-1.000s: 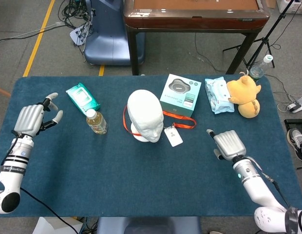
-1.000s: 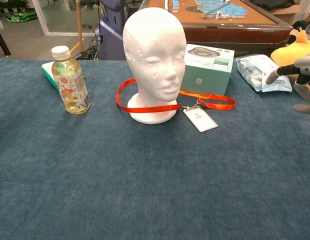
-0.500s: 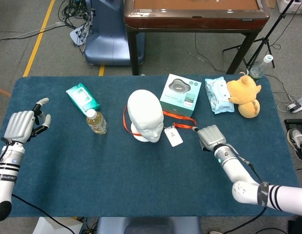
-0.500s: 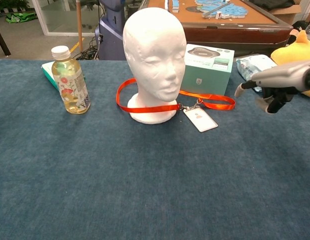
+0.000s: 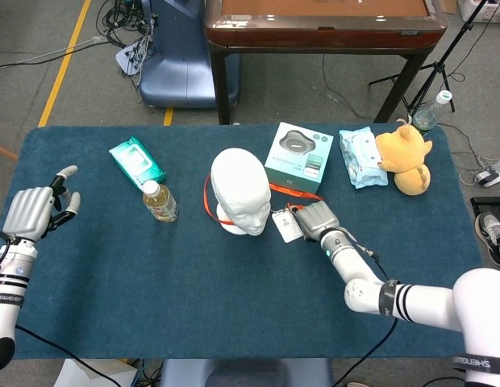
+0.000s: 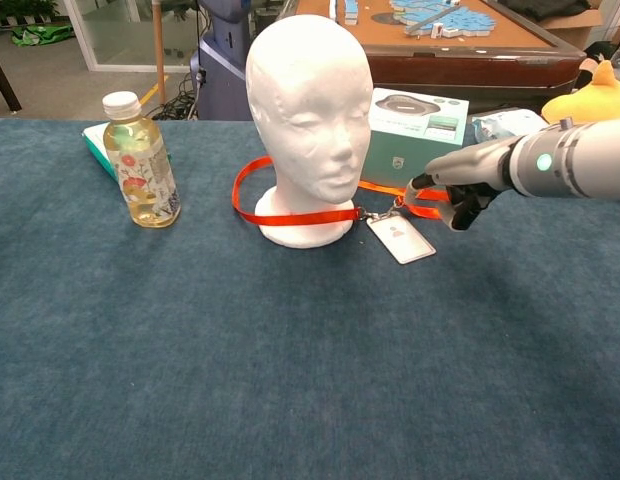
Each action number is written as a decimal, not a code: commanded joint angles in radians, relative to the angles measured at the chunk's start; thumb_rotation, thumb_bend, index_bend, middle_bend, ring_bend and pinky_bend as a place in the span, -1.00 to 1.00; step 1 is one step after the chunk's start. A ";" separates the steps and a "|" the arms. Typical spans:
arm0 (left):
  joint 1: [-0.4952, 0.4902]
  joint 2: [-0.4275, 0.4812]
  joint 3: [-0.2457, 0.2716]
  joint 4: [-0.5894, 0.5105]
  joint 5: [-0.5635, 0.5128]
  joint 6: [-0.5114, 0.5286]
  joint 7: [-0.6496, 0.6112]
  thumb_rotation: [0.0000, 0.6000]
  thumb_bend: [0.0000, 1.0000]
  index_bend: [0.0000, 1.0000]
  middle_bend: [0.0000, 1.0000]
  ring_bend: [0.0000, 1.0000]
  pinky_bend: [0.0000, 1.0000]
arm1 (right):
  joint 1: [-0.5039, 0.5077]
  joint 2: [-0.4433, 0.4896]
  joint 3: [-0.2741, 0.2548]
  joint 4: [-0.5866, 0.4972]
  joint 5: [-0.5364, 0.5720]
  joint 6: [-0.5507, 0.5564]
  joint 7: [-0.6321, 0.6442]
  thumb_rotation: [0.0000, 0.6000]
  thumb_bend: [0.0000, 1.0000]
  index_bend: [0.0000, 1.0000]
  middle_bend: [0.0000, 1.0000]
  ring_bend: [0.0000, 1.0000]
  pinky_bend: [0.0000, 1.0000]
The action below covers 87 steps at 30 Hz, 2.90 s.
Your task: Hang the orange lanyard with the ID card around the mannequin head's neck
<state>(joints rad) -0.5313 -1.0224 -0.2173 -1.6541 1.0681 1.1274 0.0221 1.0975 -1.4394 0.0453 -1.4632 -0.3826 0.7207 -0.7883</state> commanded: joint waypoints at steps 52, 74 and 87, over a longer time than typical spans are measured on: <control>0.055 0.006 0.008 -0.016 0.079 -0.006 -0.020 -0.82 -0.15 -0.71 0.17 0.13 0.53 | 0.130 0.035 -0.173 -0.346 -0.115 -0.022 0.098 1.00 0.58 -0.77 0.93 0.86 1.00; 0.057 0.005 0.009 -0.040 0.090 -0.010 -0.007 -0.80 -0.15 -0.71 0.17 0.13 0.53 | 0.030 0.182 -0.210 -0.403 -0.220 0.103 0.183 1.00 -0.91 -0.78 0.93 0.87 1.00; 0.061 0.005 0.012 -0.042 0.080 -0.014 0.000 -0.81 -0.15 -0.71 0.17 0.13 0.54 | 0.051 0.137 -0.206 -0.264 -0.093 0.023 0.201 0.97 -0.87 -0.78 0.93 0.87 1.00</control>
<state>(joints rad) -0.4704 -1.0172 -0.2057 -1.6957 1.1476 1.1128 0.0220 1.1435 -1.2928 -0.1628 -1.7407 -0.4847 0.7554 -0.5918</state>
